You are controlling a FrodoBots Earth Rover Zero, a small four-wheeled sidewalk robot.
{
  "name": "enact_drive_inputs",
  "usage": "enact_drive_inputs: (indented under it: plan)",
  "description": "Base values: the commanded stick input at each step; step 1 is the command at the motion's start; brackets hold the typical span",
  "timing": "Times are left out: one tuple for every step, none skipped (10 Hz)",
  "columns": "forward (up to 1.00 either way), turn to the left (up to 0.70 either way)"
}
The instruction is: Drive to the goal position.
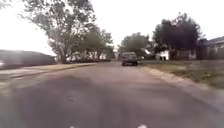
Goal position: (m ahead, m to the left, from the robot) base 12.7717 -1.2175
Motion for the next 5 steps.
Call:
enact_drive_inputs:
  plan:
    - [1.0, 0.0]
    - [1.0, -0.01]
    - [1.0, -0.18]
    - [1.0, -0.35]
    - [1.0, -0.18]
